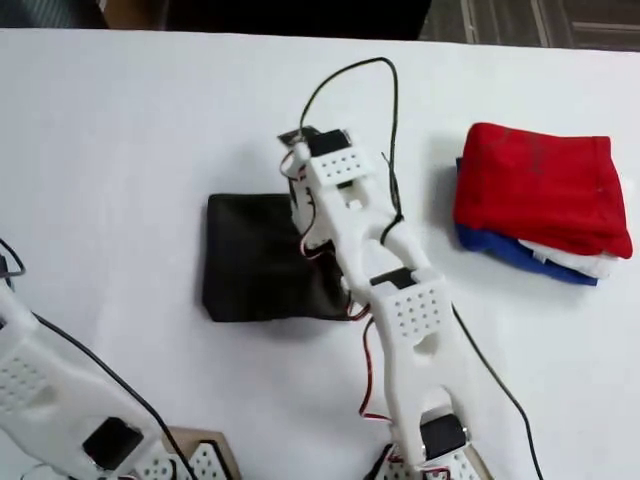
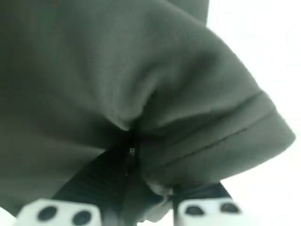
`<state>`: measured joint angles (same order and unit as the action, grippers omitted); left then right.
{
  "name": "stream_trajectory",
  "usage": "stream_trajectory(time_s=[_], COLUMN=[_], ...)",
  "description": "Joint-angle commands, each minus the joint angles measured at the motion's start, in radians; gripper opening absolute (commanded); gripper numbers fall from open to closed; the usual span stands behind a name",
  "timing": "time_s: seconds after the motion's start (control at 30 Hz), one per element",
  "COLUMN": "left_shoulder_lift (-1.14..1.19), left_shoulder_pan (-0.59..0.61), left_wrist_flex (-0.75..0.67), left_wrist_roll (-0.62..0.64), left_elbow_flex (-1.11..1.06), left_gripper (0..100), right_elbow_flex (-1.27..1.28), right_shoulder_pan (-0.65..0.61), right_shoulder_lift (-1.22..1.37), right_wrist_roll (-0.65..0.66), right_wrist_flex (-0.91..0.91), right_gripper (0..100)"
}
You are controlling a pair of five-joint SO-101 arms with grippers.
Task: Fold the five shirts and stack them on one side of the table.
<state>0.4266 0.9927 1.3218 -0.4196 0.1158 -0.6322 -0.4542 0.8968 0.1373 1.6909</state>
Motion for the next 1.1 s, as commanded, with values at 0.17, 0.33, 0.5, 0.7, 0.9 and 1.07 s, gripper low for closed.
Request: stream_trajectory(time_s=[0.17,0.33,0.5,0.7,0.9,1.07], left_shoulder_lift=[-0.068,-0.068,-0.068,-0.068,-0.068,-0.068], left_shoulder_pan=[0.025,0.034,0.018,-0.005,-0.021,-0.038], left_wrist_flex=[-0.026,-0.041,-0.041,-0.040,-0.040,-0.038], left_wrist_roll=[0.006,0.006,0.006,0.008,0.008,0.008], left_elbow_flex=[0.008,0.004,0.004,0.002,0.002,0.004], left_gripper=[3,3,3,3,3,3], right_elbow_flex=[0.000,0.005,0.008,0.005,-0.002,-0.002], right_shoulder_pan=[0.054,0.117,0.166,0.285,0.437,0.535], right_shoulder_lift=[-0.159,-0.394,-0.611,-0.750,-0.819,-0.852], right_wrist_roll=[0.084,0.158,0.264,0.324,0.434,0.489], right_wrist_flex=[0.002,0.005,0.007,0.007,-0.001,-0.002], right_gripper=[2.3,2.3,2.3,2.3,2.3,2.3])
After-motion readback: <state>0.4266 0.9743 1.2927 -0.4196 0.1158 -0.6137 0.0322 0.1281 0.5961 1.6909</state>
